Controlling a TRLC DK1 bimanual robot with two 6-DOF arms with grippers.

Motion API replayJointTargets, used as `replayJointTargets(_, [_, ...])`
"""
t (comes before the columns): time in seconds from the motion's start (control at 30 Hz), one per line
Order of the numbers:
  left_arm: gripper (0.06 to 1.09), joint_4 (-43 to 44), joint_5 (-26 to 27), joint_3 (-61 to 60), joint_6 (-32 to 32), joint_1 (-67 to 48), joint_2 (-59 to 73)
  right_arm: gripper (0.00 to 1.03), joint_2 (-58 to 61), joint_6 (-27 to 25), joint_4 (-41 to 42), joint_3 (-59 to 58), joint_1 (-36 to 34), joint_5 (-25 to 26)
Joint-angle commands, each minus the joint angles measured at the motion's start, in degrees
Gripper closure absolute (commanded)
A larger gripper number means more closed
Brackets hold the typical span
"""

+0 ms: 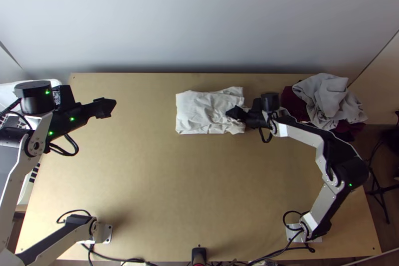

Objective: Fold the t-shirt

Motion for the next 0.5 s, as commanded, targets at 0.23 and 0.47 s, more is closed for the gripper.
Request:
replayJointTargets(0.23, [0.11, 1.2, 0.1, -3.6, 1.0, 2.6, -1.0, 1.00, 1.8, -7.6, -8.7, 9.1, 1.7, 0.6])
replayJointTargets(0.47, [0.11, 1.6, 0.1, -5.2, 0.9, 2.5, -0.9, 1.00, -4.6, -9.8, -9.1, 9.2, -0.9, 3.5])
